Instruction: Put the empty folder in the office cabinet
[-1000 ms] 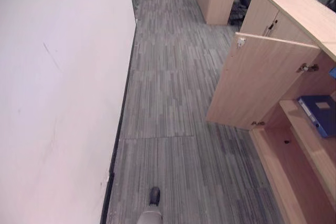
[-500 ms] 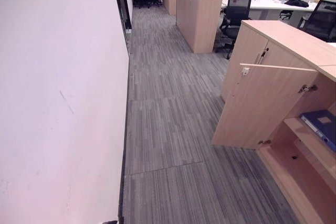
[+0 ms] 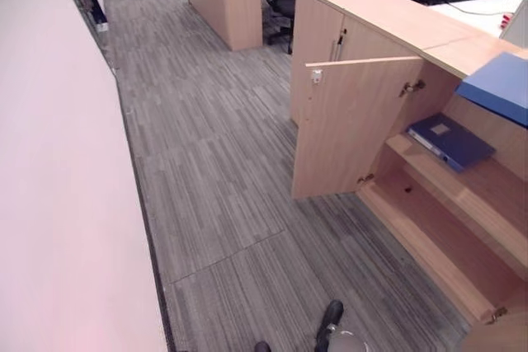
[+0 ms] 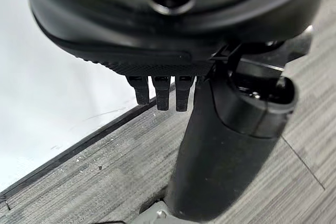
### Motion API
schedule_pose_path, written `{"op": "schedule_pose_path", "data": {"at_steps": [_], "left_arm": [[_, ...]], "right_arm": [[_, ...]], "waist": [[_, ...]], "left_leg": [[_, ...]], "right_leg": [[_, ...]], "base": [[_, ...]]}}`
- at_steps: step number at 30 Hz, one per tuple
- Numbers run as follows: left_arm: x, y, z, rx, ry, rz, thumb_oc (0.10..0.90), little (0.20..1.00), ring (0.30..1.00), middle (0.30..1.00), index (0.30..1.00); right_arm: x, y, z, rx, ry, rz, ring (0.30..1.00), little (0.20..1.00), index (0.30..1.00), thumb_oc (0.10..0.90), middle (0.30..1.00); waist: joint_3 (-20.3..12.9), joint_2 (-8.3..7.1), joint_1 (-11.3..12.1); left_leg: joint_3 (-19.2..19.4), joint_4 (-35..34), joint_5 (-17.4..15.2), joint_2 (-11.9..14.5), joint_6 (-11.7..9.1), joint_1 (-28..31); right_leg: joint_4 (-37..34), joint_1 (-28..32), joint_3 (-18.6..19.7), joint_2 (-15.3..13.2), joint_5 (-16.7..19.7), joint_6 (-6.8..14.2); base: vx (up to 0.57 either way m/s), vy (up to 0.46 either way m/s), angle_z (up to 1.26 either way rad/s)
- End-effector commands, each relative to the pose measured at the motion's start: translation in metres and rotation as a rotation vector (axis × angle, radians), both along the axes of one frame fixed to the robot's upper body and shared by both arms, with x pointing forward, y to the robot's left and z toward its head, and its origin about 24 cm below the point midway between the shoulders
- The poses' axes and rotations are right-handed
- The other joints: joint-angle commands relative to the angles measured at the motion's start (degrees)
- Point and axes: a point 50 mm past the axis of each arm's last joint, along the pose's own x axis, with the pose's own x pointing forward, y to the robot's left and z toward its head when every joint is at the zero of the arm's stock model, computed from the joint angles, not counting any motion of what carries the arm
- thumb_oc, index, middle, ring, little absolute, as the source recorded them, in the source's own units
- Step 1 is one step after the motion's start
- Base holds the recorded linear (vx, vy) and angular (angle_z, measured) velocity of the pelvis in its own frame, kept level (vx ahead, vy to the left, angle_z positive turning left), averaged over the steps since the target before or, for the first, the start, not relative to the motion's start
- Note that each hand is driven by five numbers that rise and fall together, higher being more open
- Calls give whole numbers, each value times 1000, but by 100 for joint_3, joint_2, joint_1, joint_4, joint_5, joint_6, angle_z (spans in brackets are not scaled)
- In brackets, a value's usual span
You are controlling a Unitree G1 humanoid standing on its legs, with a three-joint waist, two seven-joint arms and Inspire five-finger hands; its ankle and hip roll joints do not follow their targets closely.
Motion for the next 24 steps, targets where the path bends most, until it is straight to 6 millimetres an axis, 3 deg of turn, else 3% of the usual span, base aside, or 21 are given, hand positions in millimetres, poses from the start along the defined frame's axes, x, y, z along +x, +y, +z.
{"op": "schedule_pose_path", "data": {"at_steps": [1, 4, 5, 6, 8, 10, 12, 14, 15, 17, 20, 22, 23, 24], "left_arm": [[12, 24, 10, 77, -21, -7, 800, 900, 900, 900, 900], [11, 20, 8, 66, -16, -6, 800, 900, 900, 900, 900], [14, 16, 7, 58, -20, -15, 800, 900, 900, 900, 900], [14, 15, 7, 57, -20, -15, 800, 900, 900, 900, 900], [28, 11, 8, 50, -54, -37, 800, 900, 900, 900, 900], [44, 6, 11, 46, -104, -57, 800, 900, 900, 900, 900], [73, -3, 17, 37, -201, -110, 800, 900, 900, 900, 900], [83, -6, 20, 34, -234, -128, 800, 900, 900, 900, 900], [106, -16, 28, 28, -312, -183, 800, 900, 900, 900, 900], [120, -24, 33, 26, -362, -231, 800, 900, 900, 900, 900], [136, -34, 42, 9, -437, -292, 800, 900, 900, 900, 900], [145, -37, 51, -14, -502, -311, 800, 900, 900, 900, 900], [148, -36, 55, -16, -528, -312, 800, 900, 900, 900, 900], [151, -38, 59, -37, -554, -326, 800, 900, 900, 900, 900]], "right_arm": [[8, -10, 3, -28, -9, -1, 900, 900, 900, 800, 900], [7, -13, 4, -37, 0, -12, 900, 900, 900, 800, 900], [7, -16, 4, -44, -2, -37, 900, 900, 900, 800, 900], [7, -16, 5, -44, -2, -37, 900, 900, 900, 800, 900], [21, -23, 9, -58, -56, -94, 900, 900, 900, 800, 900], [26, -22, 9, -59, -78, -99, 900, 900, 900, 800, 900], [29, -20, 9, -63, -88, -84, 900, 900, 900, 800, 900], [30, -20, 9, -66, -95, -83, 900, 900, 900, 800, 900], [34, -20, 10, -71, -111, -68, 900, 900, 900, 800, 900], [37, -19, 11, -72, -121, -59, 900, 900, 900, 800, 900], [40, -20, 12, -69, -140, -51, 900, 900, 900, 800, 900], [39, -20, 12, -67, -139, -39, 900, 900, 900, 800, 900], [38, -22, 12, -72, -139, -36, 900, 900, 900, 800, 900], [37, -23, 13, -73, -130, -21, 900, 900, 900, 800, 900]], "waist": [[-68, -60, 17], [-109, -27, -16], [-134, 76, -96], [-137, 82, -91], [-133, 225, -204], [-135, 276, -259], [-151, 304, -345], [-150, 319, -365], [-190, 325, -426], [-240, 340, -450], [-291, 315, -456], [-257, 214, -387], [-192, 133, -303], [-102, -7, -184]], "left_leg": [[-489, -7, -1028, 290, -402, 717], [-502, -7, -1072, 473, -477, 842], [-458, -7, -1099, 775, -600, 969], [-454, -7, -1100, 780, -604, 969], [-378, 214, -998, 1163, -727, 910], [-330, 420, -651, 1404, -864, 865], [-309, 491, -152, 1656, -1035, 880], [-323, 520, 13, 1741, -1083, 856], [-330, 630, 492, 1919, -1195, 795], [-295, 830, 813, 2070, -1245, 741], [-303, 1553, 1295, 2279, -1231, 583], [-477, 2361, 1520, 2400, -1112, 330], [-650, 2802, 1467, 2309, -976, 58], [-969, 3314, 1097, 2193, -771, -516]], "right_leg": [[-500, 99, -105, 409, 720, -14], [-438, 181, -153, 512, 700, -117], [-30, 21, -61, 513, 466, -239], [-3, 8, -58, 513, 444, -242], [623, -224, -19, 586, -11, -476], [985, -328, -10, 610, -227, -599], [1190, -337, -61, 710, -457, -715], [1278, -362, -49, 754, -541, -764], [1318, -386, -47, 899, -696, -858], [1405, -422, -16, 1026, -849, -975], [1282, -232, 129, 1328, -1084, -1212], [1069, 70, 287, 1569, -1205, -1396], [941, 246, 392, 1621, -1254, -1461], [892, 450, 586, 1603, -1280, -1466]], "base": [[432, -267, -6], [365, -209, -4], [503, -268, 5], [567, -324, 10], [399, -242, -1], [366, -224, -9], [359, -257, -3], [227, -183, 13], [240, -216, 5], [265, -237, -9], [223, -215, -48], [207, -223, -70], [199, -183, -88], [173, -97, -95]]}}
